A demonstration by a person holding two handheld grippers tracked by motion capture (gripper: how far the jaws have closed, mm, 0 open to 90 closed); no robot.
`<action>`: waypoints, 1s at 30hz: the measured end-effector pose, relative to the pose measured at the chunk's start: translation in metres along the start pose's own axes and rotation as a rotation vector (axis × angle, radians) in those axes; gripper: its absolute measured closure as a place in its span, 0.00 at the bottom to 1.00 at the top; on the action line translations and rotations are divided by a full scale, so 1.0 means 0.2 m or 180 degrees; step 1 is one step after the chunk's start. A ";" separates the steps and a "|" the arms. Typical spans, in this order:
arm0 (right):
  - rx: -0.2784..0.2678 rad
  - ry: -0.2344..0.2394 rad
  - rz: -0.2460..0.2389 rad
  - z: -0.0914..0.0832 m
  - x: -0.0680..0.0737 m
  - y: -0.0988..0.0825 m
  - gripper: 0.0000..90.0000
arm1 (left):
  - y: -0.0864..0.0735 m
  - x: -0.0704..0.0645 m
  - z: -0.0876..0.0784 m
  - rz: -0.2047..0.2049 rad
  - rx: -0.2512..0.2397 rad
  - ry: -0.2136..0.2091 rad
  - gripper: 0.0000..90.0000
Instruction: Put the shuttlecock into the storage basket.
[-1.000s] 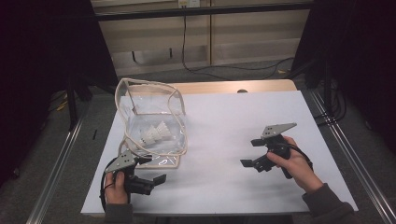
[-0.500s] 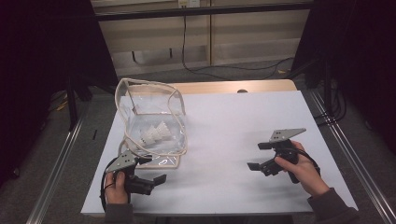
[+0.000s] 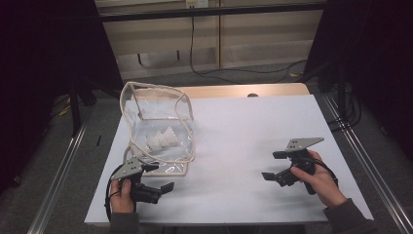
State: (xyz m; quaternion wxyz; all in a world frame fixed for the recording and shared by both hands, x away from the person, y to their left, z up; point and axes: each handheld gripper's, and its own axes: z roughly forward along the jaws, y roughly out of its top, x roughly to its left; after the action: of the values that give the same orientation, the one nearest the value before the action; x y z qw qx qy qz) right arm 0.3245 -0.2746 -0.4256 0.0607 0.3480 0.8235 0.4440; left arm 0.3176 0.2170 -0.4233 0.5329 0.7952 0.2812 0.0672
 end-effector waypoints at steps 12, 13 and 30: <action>0.0019 -0.0015 0.0030 -0.01 -0.02 -0.05 0.05 | 0.00 0.00 0.01 -0.0023 0.0011 0.0007 0.03; 0.0021 -0.0019 0.0043 -0.02 -0.02 -0.06 0.05 | 0.00 0.00 0.01 -0.0020 0.0004 0.0001 0.03; -0.0015 -0.0068 0.0094 -0.06 -0.04 -0.12 0.05 | 0.00 0.00 0.01 -0.0006 0.0004 0.0005 0.03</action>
State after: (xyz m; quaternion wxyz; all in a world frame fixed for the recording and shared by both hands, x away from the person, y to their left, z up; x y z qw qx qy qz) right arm 0.3122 -0.2969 -0.4387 0.0638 0.3646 0.8165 0.4431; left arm 0.3177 0.2155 -0.4239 0.5323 0.7952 0.2824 0.0672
